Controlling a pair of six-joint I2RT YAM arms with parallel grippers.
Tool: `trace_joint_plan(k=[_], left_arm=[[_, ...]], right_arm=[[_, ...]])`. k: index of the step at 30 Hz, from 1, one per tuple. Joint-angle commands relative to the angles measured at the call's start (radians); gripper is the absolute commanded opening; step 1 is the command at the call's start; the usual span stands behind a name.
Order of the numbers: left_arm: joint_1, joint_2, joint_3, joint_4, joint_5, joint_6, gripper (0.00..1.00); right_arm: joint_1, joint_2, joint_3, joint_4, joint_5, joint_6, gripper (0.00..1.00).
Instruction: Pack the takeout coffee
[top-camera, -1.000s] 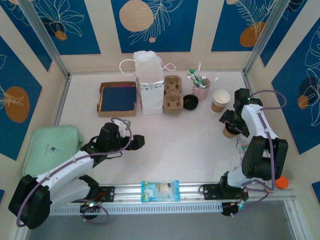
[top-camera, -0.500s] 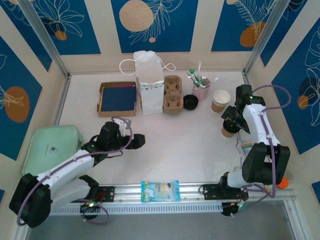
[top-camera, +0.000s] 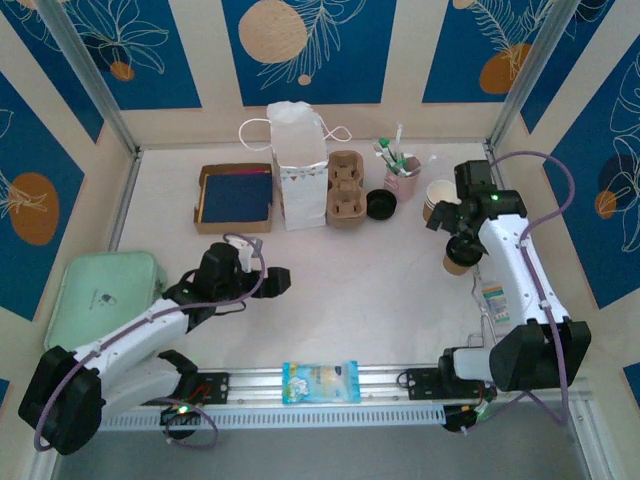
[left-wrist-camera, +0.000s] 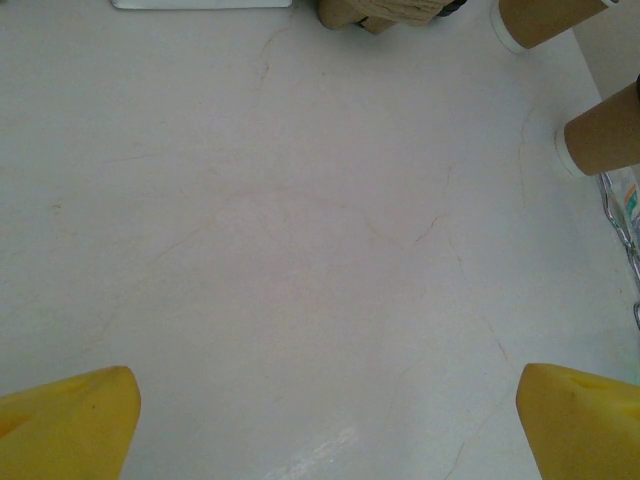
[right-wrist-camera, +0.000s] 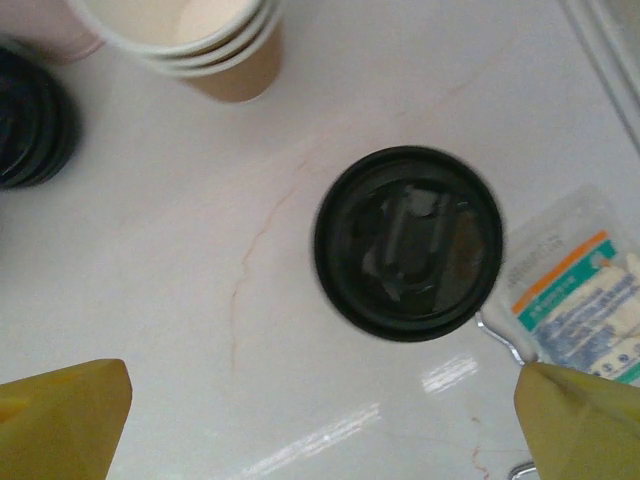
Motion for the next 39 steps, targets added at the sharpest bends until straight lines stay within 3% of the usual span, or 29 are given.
trace_joint_plan(k=[1, 10, 21, 39], left_arm=[[0.011, -0.014, 0.017, 0.01, -0.014, -0.004, 0.96], [0.011, -0.033, -0.004, 0.013, -0.02, -0.013, 0.96], [0.011, -0.024, -0.011, 0.027, -0.019, -0.014, 0.97], [0.02, -0.031, -0.017, 0.025, -0.019, -0.009, 0.97]], right_arm=[[0.049, -0.008, 0.023, -0.019, -0.079, -0.015, 0.99], [0.188, 0.015, -0.108, 0.037, -0.227, 0.02, 0.99], [0.164, 0.087, -0.242, 0.114, -0.263, 0.028, 1.0], [0.081, 0.276, -0.269, 0.213, -0.155, 0.033, 1.0]])
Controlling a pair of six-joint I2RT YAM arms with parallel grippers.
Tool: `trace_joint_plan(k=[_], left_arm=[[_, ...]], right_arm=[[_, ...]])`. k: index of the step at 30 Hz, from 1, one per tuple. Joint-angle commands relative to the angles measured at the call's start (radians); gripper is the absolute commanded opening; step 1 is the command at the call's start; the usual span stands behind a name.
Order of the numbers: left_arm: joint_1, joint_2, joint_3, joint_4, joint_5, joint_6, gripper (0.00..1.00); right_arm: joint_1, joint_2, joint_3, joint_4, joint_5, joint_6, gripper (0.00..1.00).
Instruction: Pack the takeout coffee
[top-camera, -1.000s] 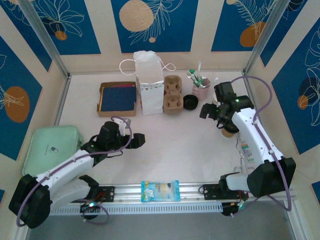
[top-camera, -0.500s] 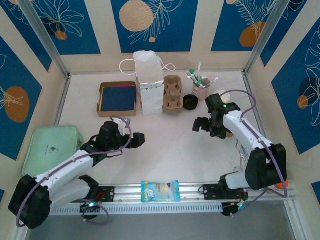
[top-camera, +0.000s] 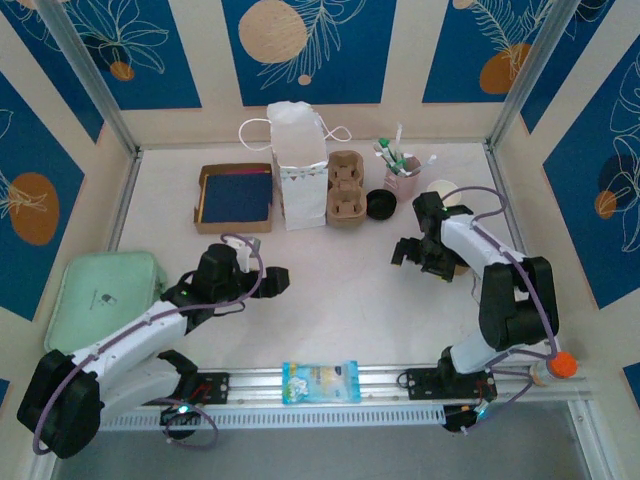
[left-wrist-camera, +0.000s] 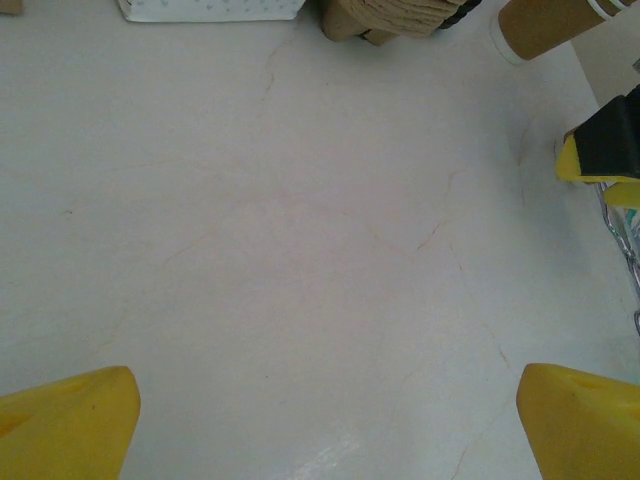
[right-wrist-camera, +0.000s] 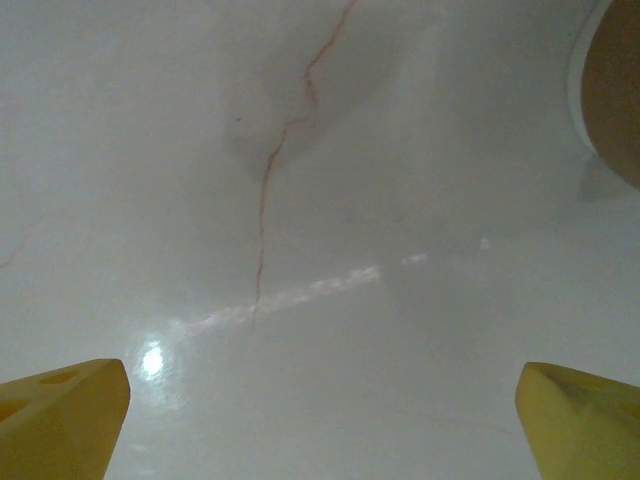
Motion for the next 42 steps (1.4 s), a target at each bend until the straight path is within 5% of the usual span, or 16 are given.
trace_joint_plan(k=[1, 20, 42], left_arm=[[0.015, -0.011, -0.005, 0.016, -0.01, -0.005, 0.97], [0.024, -0.007, -0.002, 0.011, -0.011, -0.001, 0.97], [0.032, -0.031, -0.011, 0.021, 0.004, -0.007, 0.97]], right_arm=[[-0.017, 0.029, 0.002, 0.02, 0.027, 0.012, 1.0], [-0.113, 0.136, 0.05, 0.048, 0.059, -0.018, 1.0], [0.143, -0.044, 0.246, -0.104, 0.013, 0.039, 0.98]])
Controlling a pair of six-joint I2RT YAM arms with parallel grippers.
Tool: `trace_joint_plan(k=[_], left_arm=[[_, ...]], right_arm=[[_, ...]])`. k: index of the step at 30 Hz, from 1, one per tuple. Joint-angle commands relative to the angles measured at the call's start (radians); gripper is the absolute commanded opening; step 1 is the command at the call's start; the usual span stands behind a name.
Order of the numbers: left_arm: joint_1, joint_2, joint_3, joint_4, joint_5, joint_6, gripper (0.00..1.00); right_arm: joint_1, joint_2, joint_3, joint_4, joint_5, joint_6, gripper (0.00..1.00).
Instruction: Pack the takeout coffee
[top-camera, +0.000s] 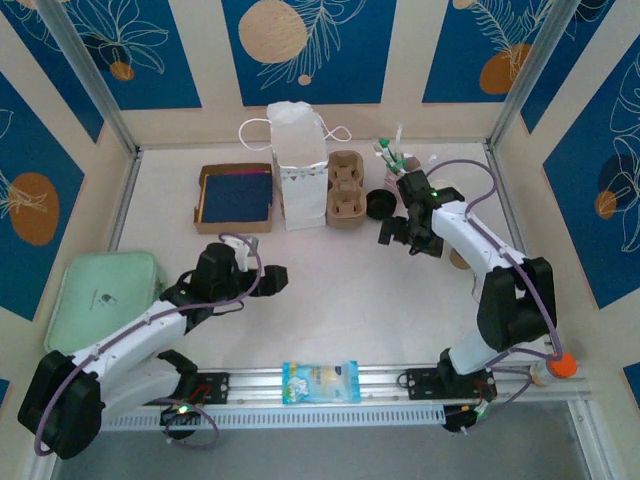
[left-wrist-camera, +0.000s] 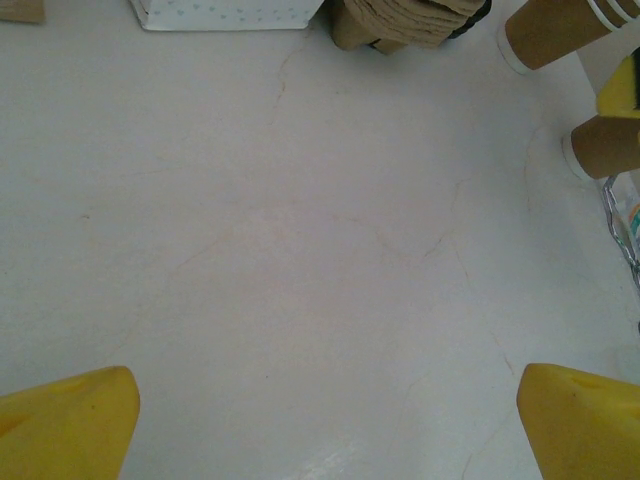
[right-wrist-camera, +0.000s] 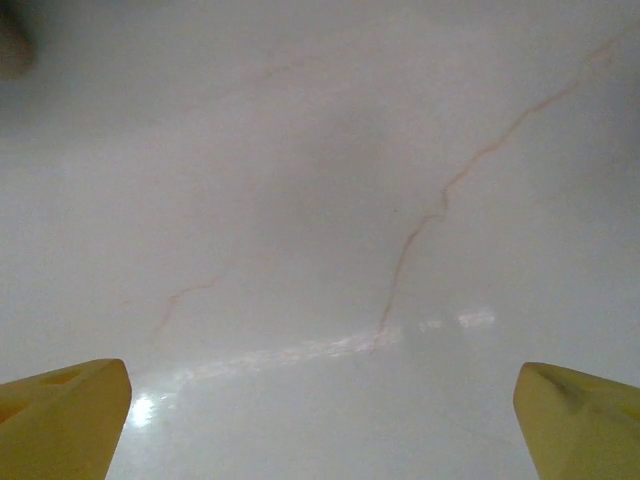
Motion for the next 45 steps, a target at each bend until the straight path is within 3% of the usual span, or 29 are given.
trace_joint_plan(k=[1, 8, 15, 23, 36, 45], left_arm=[[0.016, -0.035, -0.012, 0.019, 0.005, -0.01, 0.97], [0.055, -0.088, -0.043, 0.051, 0.057, -0.06, 0.98], [0.174, -0.078, -0.136, 0.23, 0.205, -0.198, 0.99], [0.275, -0.049, -0.196, 0.359, 0.293, -0.318, 0.99], [0.298, -0.057, -0.201, 0.302, 0.282, -0.304, 0.98], [0.301, -0.096, -0.193, 0.232, 0.273, -0.271, 0.98]], right_arm=[[0.022, -0.038, 0.048, -0.054, -0.039, 0.022, 0.98], [0.055, -0.069, 0.096, -0.046, -0.095, 0.017, 0.94], [0.081, -0.076, 0.124, -0.036, -0.123, 0.016, 0.9], [0.092, -0.035, 0.166, -0.024, -0.144, 0.008, 0.81], [0.07, 0.111, 0.28, 0.014, -0.223, 0.02, 0.55], [0.025, 0.298, 0.398, 0.032, -0.287, 0.036, 0.53]])
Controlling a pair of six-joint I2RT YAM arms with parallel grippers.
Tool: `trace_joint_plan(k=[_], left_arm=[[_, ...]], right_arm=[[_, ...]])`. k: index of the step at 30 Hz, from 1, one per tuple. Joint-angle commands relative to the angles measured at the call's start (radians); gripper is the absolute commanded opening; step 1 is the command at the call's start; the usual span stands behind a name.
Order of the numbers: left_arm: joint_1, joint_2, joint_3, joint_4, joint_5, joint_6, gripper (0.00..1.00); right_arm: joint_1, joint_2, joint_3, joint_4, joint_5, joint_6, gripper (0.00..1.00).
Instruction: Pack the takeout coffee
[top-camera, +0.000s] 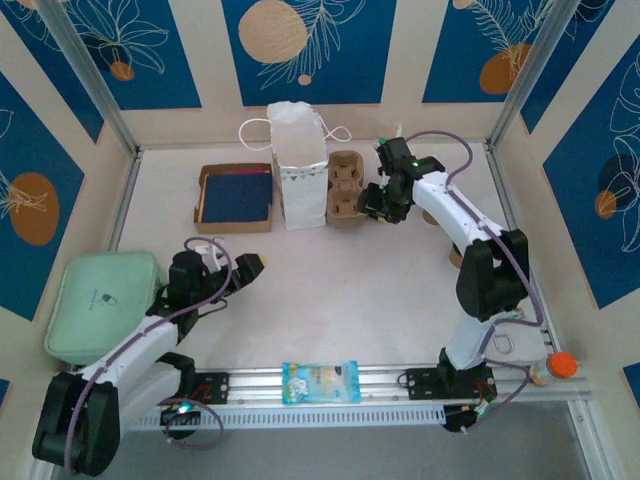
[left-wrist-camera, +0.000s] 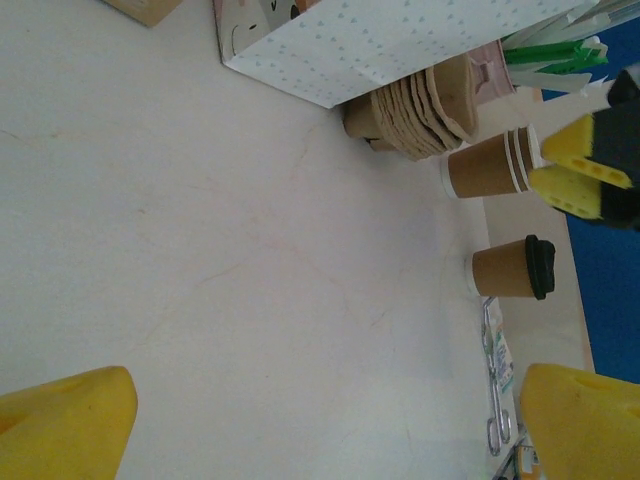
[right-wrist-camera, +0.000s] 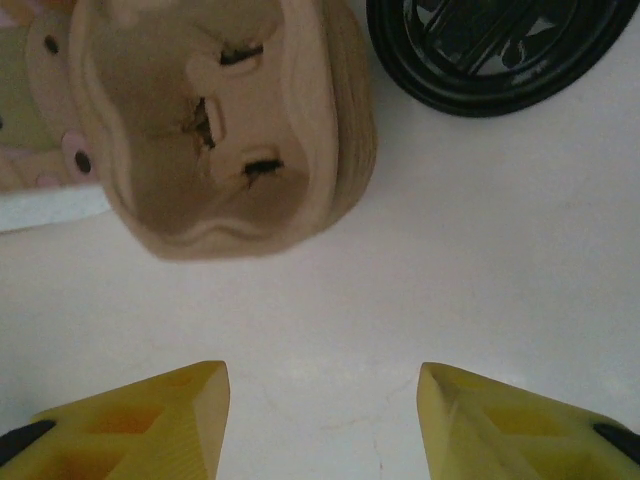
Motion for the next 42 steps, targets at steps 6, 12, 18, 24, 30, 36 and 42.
trace_joint_plan(k=[6, 12, 18, 24, 30, 36, 42], left_arm=[[0.017, -0.033, 0.003, -0.053, 0.004, 0.037, 0.98], [0.02, -0.032, 0.009, -0.062, 0.006, 0.04, 0.98], [0.021, -0.039, 0.012, -0.072, 0.0, 0.041, 0.98], [0.021, -0.033, 0.019, -0.073, 0.0, 0.044, 0.98], [0.022, -0.033, 0.026, -0.078, 0.002, 0.048, 0.98], [0.024, -0.039, 0.023, -0.082, 0.002, 0.049, 0.98], [0.025, -0.049, 0.021, -0.093, 0.001, 0.052, 0.98]], right_arm=[[-0.031, 0.144, 0.121, 0.003, -0.058, 0.02, 0.49], [-0.038, 0.217, 0.182, 0.0, -0.062, 0.021, 0.46], [-0.035, 0.25, 0.215, -0.002, -0.077, 0.026, 0.42], [-0.022, 0.264, 0.238, -0.008, -0.083, 0.028, 0.35], [-0.019, 0.269, 0.242, -0.013, -0.082, 0.029, 0.3], [-0.02, 0.258, 0.231, -0.014, -0.081, 0.031, 0.23], [-0.017, 0.236, 0.22, -0.008, -0.079, 0.035, 0.16]])
